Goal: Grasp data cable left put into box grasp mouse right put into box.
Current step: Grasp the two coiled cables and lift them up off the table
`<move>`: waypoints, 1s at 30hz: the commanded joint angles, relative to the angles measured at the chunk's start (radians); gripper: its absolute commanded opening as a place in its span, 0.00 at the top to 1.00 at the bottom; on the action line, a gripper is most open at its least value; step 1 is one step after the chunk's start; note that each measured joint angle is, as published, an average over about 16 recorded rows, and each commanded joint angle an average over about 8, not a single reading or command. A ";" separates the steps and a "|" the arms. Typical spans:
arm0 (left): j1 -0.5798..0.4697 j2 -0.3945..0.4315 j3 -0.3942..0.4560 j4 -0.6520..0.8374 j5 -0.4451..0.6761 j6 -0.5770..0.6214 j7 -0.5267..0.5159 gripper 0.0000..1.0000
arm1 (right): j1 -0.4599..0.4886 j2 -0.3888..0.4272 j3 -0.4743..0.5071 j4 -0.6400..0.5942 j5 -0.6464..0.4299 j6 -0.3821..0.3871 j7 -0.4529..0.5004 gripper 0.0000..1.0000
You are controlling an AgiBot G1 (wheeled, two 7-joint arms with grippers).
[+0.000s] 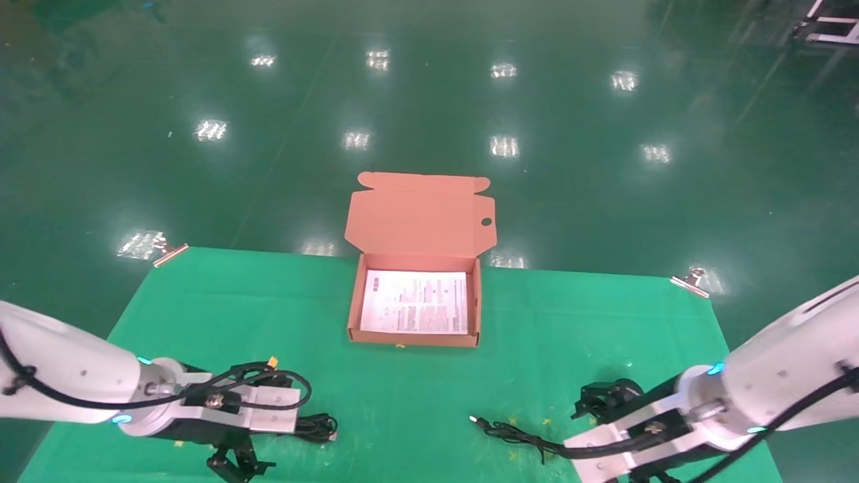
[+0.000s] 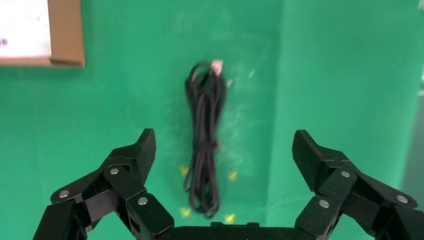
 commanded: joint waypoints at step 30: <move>-0.080 0.220 -0.006 0.684 0.021 -0.172 0.119 0.00 | -0.145 -0.174 -0.031 -0.313 -0.154 0.292 0.055 0.00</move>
